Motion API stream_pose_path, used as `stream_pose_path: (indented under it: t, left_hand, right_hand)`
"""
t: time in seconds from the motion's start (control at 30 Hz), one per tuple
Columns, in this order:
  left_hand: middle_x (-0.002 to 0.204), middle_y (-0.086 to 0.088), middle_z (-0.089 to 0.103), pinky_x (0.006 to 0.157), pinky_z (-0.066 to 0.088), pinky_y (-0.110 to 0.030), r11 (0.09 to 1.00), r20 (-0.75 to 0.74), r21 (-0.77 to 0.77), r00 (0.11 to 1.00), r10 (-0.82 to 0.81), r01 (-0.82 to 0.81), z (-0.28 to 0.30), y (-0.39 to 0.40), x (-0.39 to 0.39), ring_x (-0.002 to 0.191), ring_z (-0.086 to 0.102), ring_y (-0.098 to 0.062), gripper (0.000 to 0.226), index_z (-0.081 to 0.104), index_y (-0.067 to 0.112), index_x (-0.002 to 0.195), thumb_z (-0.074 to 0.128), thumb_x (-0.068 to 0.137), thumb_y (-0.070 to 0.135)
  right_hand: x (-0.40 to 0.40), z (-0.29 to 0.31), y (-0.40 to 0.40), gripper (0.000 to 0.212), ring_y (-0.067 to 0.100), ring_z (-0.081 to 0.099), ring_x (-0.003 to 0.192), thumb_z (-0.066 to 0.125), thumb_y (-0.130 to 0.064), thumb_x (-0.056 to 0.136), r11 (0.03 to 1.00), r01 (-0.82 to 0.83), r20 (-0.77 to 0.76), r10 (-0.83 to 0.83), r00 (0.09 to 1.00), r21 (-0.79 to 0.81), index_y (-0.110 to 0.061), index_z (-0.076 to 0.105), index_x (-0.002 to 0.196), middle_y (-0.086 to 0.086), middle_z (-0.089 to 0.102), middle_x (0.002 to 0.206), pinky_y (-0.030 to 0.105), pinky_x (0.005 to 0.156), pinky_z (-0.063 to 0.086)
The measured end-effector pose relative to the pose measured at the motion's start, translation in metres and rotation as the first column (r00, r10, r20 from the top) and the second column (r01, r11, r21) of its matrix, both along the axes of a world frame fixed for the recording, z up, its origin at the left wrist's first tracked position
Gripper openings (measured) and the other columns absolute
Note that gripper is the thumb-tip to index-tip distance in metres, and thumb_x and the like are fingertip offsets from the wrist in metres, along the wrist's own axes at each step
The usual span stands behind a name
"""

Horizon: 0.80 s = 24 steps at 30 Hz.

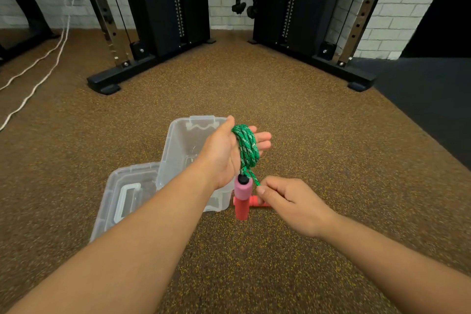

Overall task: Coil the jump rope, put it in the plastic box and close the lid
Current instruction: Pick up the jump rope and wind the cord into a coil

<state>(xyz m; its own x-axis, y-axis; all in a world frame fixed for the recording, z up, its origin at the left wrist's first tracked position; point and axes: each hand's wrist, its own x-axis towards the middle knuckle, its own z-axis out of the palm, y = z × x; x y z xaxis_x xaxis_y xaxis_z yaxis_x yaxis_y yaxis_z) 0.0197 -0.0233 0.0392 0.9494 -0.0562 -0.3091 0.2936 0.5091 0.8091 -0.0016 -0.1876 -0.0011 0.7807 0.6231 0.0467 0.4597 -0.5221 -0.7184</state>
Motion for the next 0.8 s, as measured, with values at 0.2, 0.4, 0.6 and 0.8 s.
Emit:
stream_pose_path:
  t: [0.2,0.4,0.6,0.8]
  left_hand:
    - [0.103,-0.024,0.063,0.091,0.044,-0.038,0.98,-0.072,0.155,0.991,-0.114,0.124,0.0,-0.002,-0.003,0.09,0.062,-0.029,0.093,0.042,-0.005,0.131,0.001,0.088,0.067]
    - [0.094,-0.024,0.063,0.082,0.045,-0.032,0.842,-0.114,0.404,0.933,-0.341,0.358,-0.011,-0.004,-0.006,0.082,0.061,-0.027,0.107,0.058,-0.006,0.11,-0.004,0.08,0.076]
    - [0.061,-0.011,0.061,0.059,0.05,-0.023,0.661,-0.173,0.546,0.84,-0.514,0.516,-0.007,-0.005,-0.013,0.058,0.059,-0.022,0.098,0.062,0.001,0.101,0.001,0.082,0.075]
    - [0.036,0.003,0.036,0.047,0.04,-0.021,0.688,-0.121,0.554,0.863,-0.49,0.468,-0.002,-0.01,-0.018,0.035,0.038,-0.015,0.059,0.052,0.014,0.063,0.031,0.091,0.061]
  right_hand:
    - [0.008,0.022,-0.002,0.025,-0.009,0.055,0.067,0.049,-0.019,0.089,0.975,0.033,-0.062,-0.019,0.998,0.221,-0.021,0.063,0.067,-0.027,0.058,0.061,0.015,0.061,0.04]
    - [0.018,0.034,-0.004,0.02,-0.009,0.054,0.061,0.051,-0.008,0.091,0.924,0.082,-0.162,-0.022,0.987,0.374,-0.008,0.06,0.073,-0.003,0.065,0.068,0.006,0.059,0.04]
    - [0.03,0.03,-0.01,0.026,0.009,0.05,0.062,0.051,-0.031,0.095,0.932,0.164,-0.104,-0.137,0.985,0.323,-0.021,0.06,0.072,0.003,0.059,0.07,0.033,0.064,0.045]
    - [0.038,0.018,-0.011,0.039,0.017,0.039,0.062,0.048,-0.042,0.094,0.914,0.252,-0.153,-0.212,0.965,0.318,-0.008,0.052,0.077,-0.005,0.04,0.061,0.04,0.062,0.04]
